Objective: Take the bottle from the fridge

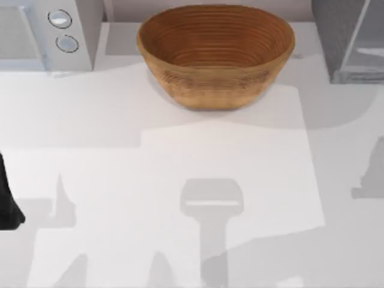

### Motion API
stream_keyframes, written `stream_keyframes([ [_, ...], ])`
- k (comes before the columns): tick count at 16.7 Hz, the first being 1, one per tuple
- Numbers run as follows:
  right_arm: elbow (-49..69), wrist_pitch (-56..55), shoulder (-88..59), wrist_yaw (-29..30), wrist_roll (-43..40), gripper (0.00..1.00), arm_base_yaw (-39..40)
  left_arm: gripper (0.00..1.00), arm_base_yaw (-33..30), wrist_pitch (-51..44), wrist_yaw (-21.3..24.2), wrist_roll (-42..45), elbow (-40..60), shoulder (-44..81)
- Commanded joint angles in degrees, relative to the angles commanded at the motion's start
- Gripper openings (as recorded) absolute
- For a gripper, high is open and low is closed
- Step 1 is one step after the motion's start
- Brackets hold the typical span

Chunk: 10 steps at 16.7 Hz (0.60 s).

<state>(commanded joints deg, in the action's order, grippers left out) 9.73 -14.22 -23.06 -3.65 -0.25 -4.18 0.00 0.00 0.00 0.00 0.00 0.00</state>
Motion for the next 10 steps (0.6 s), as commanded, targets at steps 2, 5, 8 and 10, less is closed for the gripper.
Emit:
stream_keyframes([
  [2, -3.51, 5.13, 9.1, 1.31, 0.1, 0.0, 1.51, 1.0, 0.0, 0.0, 0.0, 0.0, 0.0, 0.0],
  [5, -7.59, 11.09, 18.61, 2.84, 0.2, 0.0, 3.26, 1.0, 0.0, 0.0, 0.0, 0.0, 0.0, 0.0],
  [8, -9.61, 14.06, 22.83, 3.61, 0.25, 0.0, 4.13, 1.0, 0.0, 0.0, 0.0, 0.0, 0.0, 0.0],
  [10, -9.73, 14.22, 23.06, 3.65, 0.25, 0.0, 4.18, 1.0, 0.0, 0.0, 0.0, 0.0, 0.0, 0.0],
])
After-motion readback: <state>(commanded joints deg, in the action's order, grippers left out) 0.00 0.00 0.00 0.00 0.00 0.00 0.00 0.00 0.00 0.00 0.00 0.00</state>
